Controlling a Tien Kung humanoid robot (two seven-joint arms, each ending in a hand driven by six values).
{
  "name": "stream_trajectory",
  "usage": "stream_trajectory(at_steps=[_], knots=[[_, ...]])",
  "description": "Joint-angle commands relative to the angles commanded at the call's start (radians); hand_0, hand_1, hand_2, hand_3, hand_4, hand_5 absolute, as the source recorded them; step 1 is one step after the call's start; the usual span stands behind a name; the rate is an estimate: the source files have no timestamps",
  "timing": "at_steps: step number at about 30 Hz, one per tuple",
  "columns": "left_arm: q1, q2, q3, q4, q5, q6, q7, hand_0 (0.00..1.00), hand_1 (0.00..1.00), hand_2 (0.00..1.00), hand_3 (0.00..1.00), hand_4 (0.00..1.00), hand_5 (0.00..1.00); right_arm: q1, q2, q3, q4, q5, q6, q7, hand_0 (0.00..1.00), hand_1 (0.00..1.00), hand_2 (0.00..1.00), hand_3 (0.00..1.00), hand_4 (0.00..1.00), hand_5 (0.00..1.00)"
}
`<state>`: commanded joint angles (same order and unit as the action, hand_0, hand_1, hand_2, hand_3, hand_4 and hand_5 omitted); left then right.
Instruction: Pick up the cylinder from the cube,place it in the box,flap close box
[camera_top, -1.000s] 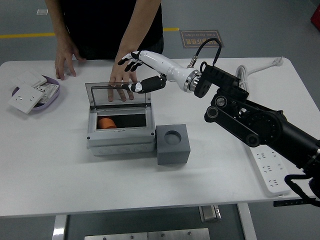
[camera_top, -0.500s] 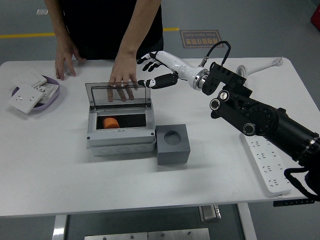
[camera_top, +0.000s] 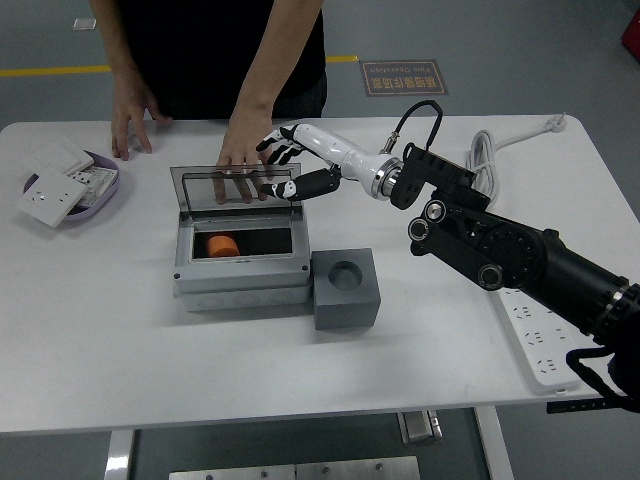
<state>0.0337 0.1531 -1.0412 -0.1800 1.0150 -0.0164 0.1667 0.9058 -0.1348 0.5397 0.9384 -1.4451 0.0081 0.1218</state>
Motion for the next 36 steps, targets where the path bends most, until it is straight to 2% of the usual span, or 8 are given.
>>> stream_trajectory(at_steps=[11,24,36], knots=[[0.002,0.001,0.0,0.0,-0.002,0.0,-0.002,0.615,0.593,0.6,0.586,0.655,0.204,-0.021,-0.013,0.003,0.043,-0.025,0.004,0.007,0.753,0.662,0.68,0.75,0.785,0.345],[0.007,-0.001,-0.004,0.0,-0.001,0.001,-0.003,0.615,0.594,0.6,0.586,0.656,0.204,-0.052,-0.022,-0.024,0.126,-0.054,0.011,0.009,0.749,0.663,0.681,0.746,0.782,0.34],[0.015,-0.005,-0.012,0.0,0.0,0.002,-0.002,0.614,0.594,0.6,0.586,0.656,0.204,-0.101,-0.049,-0.037,0.217,-0.084,0.019,0.004,0.732,0.652,0.68,0.744,0.778,0.336]])
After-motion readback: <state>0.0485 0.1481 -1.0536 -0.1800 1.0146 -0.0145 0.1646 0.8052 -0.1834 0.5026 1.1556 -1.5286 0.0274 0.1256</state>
